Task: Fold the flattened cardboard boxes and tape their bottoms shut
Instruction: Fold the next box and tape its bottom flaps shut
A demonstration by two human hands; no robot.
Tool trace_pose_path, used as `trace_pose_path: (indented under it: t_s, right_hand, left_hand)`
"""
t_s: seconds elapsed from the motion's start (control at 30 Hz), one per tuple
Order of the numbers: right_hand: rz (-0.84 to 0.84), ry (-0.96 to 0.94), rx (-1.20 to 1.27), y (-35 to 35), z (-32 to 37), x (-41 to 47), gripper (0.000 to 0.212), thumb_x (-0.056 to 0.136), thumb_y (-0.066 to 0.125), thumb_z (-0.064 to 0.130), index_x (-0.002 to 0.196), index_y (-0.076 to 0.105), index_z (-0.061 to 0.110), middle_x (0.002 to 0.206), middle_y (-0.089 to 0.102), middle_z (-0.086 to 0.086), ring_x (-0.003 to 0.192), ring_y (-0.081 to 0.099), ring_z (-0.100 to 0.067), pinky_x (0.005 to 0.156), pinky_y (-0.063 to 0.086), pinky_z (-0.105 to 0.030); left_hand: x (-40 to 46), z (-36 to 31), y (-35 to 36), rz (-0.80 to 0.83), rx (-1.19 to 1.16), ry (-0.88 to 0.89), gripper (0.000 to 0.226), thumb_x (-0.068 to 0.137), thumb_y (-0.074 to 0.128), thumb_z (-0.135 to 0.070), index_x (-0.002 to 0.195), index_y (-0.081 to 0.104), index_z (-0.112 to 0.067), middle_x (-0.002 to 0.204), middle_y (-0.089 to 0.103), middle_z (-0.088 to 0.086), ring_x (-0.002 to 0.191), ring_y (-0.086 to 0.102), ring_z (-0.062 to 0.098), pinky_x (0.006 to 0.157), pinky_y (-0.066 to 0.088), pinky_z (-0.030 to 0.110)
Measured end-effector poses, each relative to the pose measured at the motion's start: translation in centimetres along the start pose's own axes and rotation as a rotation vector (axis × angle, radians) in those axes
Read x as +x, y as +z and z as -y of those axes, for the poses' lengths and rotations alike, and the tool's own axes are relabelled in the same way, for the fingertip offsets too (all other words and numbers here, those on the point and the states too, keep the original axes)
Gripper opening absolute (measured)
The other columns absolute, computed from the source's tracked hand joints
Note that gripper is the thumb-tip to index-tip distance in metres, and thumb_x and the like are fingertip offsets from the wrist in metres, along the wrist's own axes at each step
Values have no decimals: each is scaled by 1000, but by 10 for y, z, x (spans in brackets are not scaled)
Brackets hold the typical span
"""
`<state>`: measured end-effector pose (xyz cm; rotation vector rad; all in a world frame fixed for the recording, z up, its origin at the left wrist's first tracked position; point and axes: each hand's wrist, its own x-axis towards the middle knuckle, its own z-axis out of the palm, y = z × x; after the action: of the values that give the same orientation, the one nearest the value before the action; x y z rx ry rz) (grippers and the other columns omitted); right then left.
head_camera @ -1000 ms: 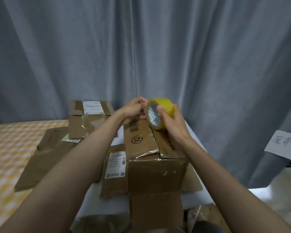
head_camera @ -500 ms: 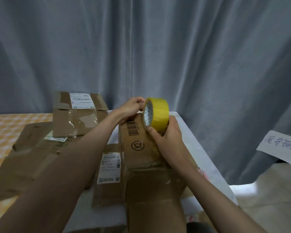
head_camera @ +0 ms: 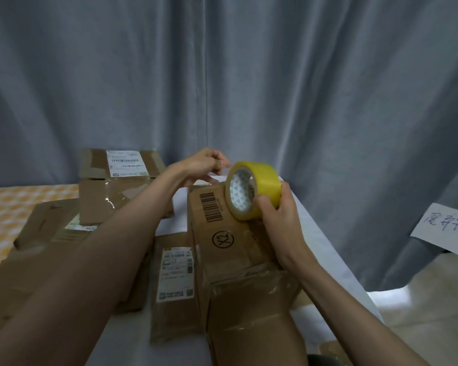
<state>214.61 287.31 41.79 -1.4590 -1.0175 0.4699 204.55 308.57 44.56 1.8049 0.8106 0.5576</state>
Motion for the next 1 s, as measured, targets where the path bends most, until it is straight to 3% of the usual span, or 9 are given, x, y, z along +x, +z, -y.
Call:
trace_pose_path:
  t_s: [0.17,0.3,0.43,0.57,0.63,0.7,0.77,0.9,1.0]
  right_hand:
    - [-18,13,101,-7,1,0,35,70,76,33,100,60,32,94,71,-2,89,70,-24,82,58,-53]
    - [65,-29,-15,-11,1,-9,39,72,83,42,102,62,29,94,73,1,88,70,-21,76,59,-53]
    - [41,-60,36,-15,-5,-10,29,79,82,29,99,61,28,94,72,-3,89,69,-26,81,58,-52]
    - [-22,-91,135,-12,-1,-10,17,88,75,20,102,67,23,95,72,-1,89,69,-17,81,55,-33]
    - [-18,-78,166,-12,-1,-9,19,89,71,31,105,70,20,102,73,-6,99,69,-26,88,56,-40]
    - [-39,13,278,-11,0,-7,35,88,61,40,109,71,14,113,71,-18,112,64,-37,100,50,-53]
    - [-54,119,413,-11,-1,-5,39,86,54,37,110,72,12,120,68,-23,117,62,-39,106,46,-54]
    - [-47,94,417,-10,-2,-3,30,98,46,21,102,75,17,101,73,-10,95,67,-20,88,54,-38]
    - [-55,89,433,-8,-1,-4,28,101,43,15,90,69,16,72,67,4,68,62,-7,70,49,-30]
  left_hand:
    - [6,6,-4,-172,8,6,14,104,44,-7,103,58,-4,103,58,3,82,57,16,66,63,36]
    - [9,10,0,-148,5,40,15,102,50,-7,102,64,-5,81,61,-1,72,60,14,61,61,32]
    - [12,20,3,-125,-32,47,12,97,64,-17,100,70,-8,98,68,2,71,60,12,58,57,25]
    - [17,28,8,-87,-9,32,9,96,65,-14,97,74,-13,92,68,5,71,59,13,54,50,17]
    - [20,29,10,-54,37,28,12,95,65,-13,91,74,-19,90,71,3,73,58,16,59,49,21]
    - [22,29,10,-23,35,16,15,96,62,-9,98,76,-13,94,73,0,73,57,17,61,49,23]
    - [23,30,8,-22,12,-6,19,98,58,-6,105,76,-8,101,73,-5,74,58,15,61,51,21]
    - [22,33,5,-32,-54,-46,24,100,53,-8,105,76,-7,95,66,1,76,59,14,60,53,20]
    - [25,34,7,-37,-27,-46,25,99,51,-7,99,76,-8,97,68,6,70,57,14,62,53,22]
